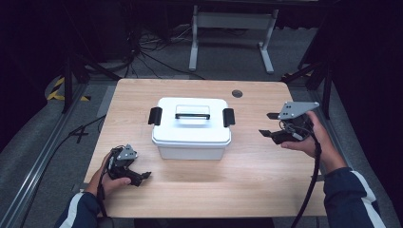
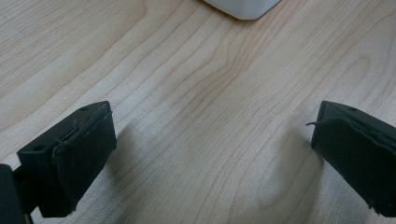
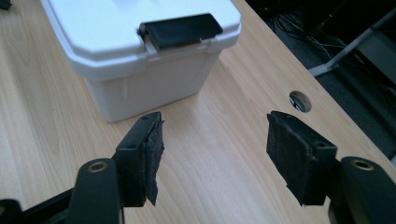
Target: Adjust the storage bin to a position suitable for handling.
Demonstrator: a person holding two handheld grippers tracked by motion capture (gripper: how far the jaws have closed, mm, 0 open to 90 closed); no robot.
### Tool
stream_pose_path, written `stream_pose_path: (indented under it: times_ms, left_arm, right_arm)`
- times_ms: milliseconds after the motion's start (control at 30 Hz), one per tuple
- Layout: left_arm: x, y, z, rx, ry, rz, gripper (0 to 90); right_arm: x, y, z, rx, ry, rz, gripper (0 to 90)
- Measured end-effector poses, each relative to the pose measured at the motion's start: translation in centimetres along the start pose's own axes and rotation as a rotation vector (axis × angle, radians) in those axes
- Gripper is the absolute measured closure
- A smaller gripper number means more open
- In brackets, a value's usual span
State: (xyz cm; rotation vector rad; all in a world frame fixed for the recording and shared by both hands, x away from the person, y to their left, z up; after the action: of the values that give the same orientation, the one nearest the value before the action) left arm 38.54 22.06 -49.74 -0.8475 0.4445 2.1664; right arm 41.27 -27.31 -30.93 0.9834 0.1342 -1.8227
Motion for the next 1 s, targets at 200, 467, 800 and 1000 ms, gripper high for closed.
stream_pose_path:
  times_ms: [200, 467, 800, 1000]
  left_arm:
    - [0.0, 0.0, 0.0, 0.001, -0.003, -0.001, 0.4]
    - [0.0, 0.0, 0.0, 0.005, -0.007, 0.001, 0.2]
    - [0.0, 0.0, 0.0, -0.001, -0.005, 0.000, 0.3]
    - [0.0, 0.0, 0.0, 0.001, 0.000, 0.002, 0.2]
  right_arm:
    - [-2.5, -0.1, -0.6, -0.019, -0.010, 0.055, 36.8]
    - [-6.6, -0.3, -1.0, -0.040, -0.031, 0.144, 39.7]
    - [-11.0, -0.6, -3.8, -0.105, -0.109, 0.213, 40.9]
    - [-12.6, -0.8, -5.7, -0.118, -0.130, 0.239, 41.0]
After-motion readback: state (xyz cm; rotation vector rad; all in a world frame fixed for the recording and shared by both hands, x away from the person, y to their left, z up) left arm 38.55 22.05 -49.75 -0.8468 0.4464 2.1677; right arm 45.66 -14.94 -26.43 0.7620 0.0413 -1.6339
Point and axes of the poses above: each handheld gripper's, and its own axes: z roughly backward along the jaws, x roughly out of its underside, y roughly to its right, the point moved 2 cm from there along -z, roughly forward along the jaws, and after that the axes turned 3 degrees about z, right-handed, at the moved point
